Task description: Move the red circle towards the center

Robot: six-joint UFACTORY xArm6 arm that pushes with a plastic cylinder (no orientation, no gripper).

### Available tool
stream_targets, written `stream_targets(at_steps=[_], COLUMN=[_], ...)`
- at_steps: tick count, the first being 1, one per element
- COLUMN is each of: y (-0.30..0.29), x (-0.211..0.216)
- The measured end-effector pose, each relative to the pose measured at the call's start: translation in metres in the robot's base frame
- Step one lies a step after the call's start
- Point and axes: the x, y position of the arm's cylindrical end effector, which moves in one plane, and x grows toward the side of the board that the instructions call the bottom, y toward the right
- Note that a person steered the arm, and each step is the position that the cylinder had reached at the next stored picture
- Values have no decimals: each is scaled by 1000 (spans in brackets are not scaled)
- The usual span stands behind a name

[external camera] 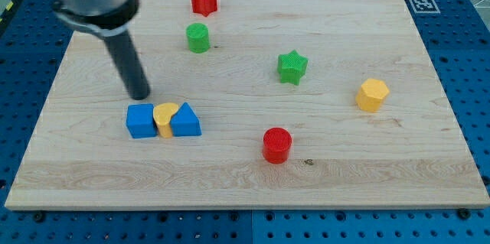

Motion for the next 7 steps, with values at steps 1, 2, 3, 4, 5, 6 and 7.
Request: stream_targets(at_steps=[1,2,3,4,5,6,7], y=[63,131,189,223,240,240,239], x=[16,14,19,43,53,93,118])
